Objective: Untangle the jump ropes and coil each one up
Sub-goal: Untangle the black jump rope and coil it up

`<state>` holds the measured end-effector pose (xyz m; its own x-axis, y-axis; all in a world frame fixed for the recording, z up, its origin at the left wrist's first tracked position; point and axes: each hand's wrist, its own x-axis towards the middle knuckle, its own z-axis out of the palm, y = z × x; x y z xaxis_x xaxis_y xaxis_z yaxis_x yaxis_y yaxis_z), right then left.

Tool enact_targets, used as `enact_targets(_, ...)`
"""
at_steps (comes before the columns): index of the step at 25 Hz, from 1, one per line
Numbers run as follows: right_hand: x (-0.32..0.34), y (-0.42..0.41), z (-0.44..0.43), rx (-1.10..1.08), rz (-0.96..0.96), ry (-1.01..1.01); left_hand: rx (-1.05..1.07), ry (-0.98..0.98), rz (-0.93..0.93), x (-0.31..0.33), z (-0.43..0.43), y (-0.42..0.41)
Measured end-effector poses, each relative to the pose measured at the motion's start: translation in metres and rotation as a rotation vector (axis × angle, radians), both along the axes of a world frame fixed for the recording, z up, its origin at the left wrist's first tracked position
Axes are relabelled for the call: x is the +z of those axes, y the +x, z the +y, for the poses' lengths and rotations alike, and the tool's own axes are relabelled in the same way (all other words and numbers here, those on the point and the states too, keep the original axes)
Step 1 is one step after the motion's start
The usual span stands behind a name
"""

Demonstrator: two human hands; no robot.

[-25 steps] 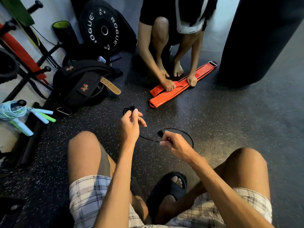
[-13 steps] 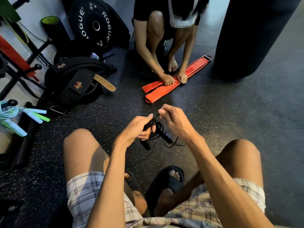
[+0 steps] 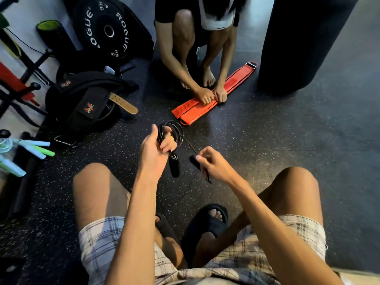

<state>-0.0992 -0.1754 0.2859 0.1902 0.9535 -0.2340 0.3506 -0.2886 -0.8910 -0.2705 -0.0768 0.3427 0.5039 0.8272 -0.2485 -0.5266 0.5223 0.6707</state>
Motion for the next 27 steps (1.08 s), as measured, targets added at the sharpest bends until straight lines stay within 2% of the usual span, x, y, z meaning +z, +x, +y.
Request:
enact_targets(3,-0.013,0.005,-0.019,0.069,-0.046,-0.113,0.19,0.059,0.031,-0.006,0.002,-0.001)
enact_targets(7,-0.021,0.009,-0.034,0.143,-0.281,-0.022,0.275,0.146,0.222,-0.016,-0.002,0.002)
enact_targets(13,0.013,0.0,-0.03,0.2,-0.367,0.208,0.134,0.47,0.686,-0.028,-0.011,0.014)
enact_targets(17,0.044,-0.005,-0.014,0.094,-0.357,0.299,-0.158,0.593,0.833,-0.026,-0.016,0.017)
enact_targets(19,0.059,-0.004,-0.001,0.025,-0.358,0.31,-0.338,0.552,0.79,-0.022,-0.019,0.017)
enact_targets(21,0.068,-0.001,0.012,-0.017,-0.367,0.307,-0.441,0.445,0.655,-0.015,-0.022,0.017)
enact_targets(24,0.069,0.004,0.025,-0.083,-0.318,0.32,-0.497,0.296,0.435,-0.007,-0.021,0.013)
enact_targets(27,0.062,0.003,0.029,-0.145,-0.212,0.328,-0.453,0.178,0.245,-0.004,-0.018,0.009)
